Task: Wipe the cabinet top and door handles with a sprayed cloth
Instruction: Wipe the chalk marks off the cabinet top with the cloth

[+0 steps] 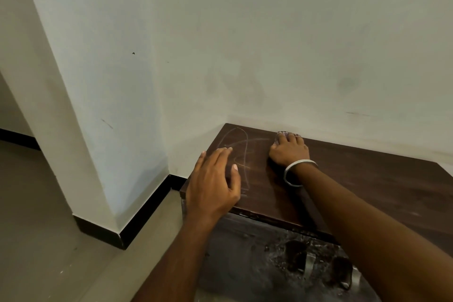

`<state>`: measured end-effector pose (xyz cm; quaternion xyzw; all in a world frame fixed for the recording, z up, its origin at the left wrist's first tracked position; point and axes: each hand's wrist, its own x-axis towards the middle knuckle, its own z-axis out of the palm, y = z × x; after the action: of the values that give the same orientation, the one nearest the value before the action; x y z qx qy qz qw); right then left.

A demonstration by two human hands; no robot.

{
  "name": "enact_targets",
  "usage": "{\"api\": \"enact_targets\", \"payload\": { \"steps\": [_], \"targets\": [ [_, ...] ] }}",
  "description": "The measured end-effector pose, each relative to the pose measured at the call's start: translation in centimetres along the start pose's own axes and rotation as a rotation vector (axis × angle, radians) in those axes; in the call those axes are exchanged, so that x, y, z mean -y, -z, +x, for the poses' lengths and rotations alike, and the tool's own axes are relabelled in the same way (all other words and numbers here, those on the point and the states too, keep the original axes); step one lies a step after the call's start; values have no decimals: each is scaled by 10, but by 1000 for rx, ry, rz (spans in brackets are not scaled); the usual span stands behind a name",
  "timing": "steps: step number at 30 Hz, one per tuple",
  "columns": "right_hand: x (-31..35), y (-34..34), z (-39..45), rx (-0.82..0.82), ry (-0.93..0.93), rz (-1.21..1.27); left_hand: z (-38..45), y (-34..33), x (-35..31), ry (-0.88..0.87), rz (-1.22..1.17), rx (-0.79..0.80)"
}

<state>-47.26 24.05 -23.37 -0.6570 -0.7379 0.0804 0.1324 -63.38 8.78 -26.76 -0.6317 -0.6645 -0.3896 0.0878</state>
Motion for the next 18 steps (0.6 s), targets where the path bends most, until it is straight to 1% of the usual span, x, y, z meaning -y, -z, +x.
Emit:
{"api": "enact_targets", "payload": {
  "steps": [4, 7, 9, 13, 16, 18],
  "targets": [
    [33, -11, 8, 34, 99, 27, -1, 1, 0, -3, -23, -24],
    [29, -13, 12, 36, 114, 26, 0, 2, 1, 15, -49, -47],
    [14, -8, 14, 28, 93, 23, 0, 2, 3, 7, -64, -27],
    [-15, 4, 20, 18, -17, -6, 2, 3, 8, -17, -115, -9],
    [-12, 4, 21, 18, -70, -12, 3, 8, 17, -13, -113, -48],
    [1, 0, 22, 3, -74, -7, 3, 10, 22, -2, -104, -67]
  ]
}}
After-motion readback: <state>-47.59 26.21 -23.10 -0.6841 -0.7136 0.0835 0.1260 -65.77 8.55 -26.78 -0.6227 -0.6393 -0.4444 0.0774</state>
